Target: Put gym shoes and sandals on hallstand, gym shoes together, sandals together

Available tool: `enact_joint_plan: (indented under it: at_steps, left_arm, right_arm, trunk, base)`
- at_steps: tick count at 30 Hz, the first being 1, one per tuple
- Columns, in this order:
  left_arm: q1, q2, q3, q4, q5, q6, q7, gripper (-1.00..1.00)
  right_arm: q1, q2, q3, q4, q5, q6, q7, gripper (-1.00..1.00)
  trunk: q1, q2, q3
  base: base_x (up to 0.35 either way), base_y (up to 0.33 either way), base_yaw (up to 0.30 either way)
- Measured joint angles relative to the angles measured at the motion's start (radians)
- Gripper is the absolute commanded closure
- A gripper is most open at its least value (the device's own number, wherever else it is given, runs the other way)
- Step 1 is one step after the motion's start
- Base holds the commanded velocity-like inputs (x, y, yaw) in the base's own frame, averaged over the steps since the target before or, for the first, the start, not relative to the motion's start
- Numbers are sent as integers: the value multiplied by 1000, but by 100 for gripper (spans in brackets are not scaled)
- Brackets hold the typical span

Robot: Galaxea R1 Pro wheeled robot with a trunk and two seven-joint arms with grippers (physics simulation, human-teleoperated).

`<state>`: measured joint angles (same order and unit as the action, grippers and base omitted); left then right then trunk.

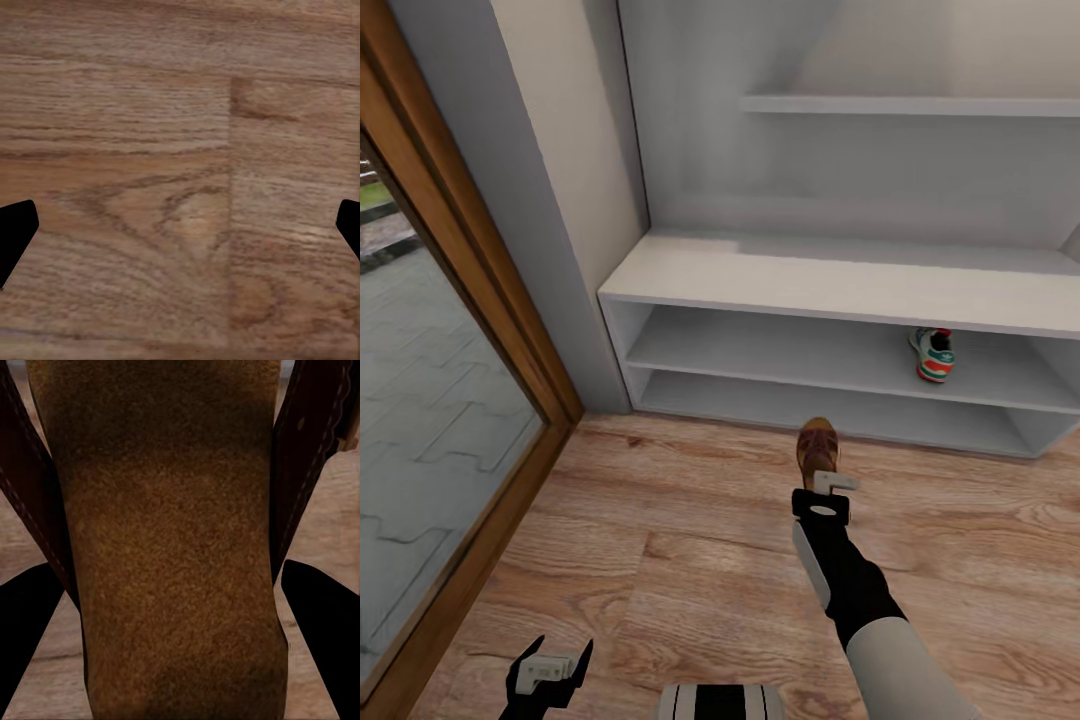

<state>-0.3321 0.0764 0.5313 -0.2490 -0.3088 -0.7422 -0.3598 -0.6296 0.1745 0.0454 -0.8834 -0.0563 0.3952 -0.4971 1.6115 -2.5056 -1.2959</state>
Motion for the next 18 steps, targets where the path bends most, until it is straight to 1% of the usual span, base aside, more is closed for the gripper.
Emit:
enact_joint_plan:
  at_steps: [4, 14, 18]
  left_arm:
    - [0, 0, -1, 0, 0, 0, 0, -100]
    - [0, -1, -1, 0, 0, 0, -2, -100]
    - [0, -1, -2, 1, 0, 0, -2, -100]
  right_arm:
    - [0, 0, 8, 2, 0, 1, -1, 100]
    - [-2, 0, 10, -6, 0, 1, -1, 100]
    - [-2, 0, 10, -54, 1, 2, -2, 100]
  trunk:
    - [0, 0, 0]
    - [0, 0, 0]
    - [0, 0, 0]
  base:
    - [29, 158, 0]
    - [82, 284, 0]
    - [40, 164, 0]
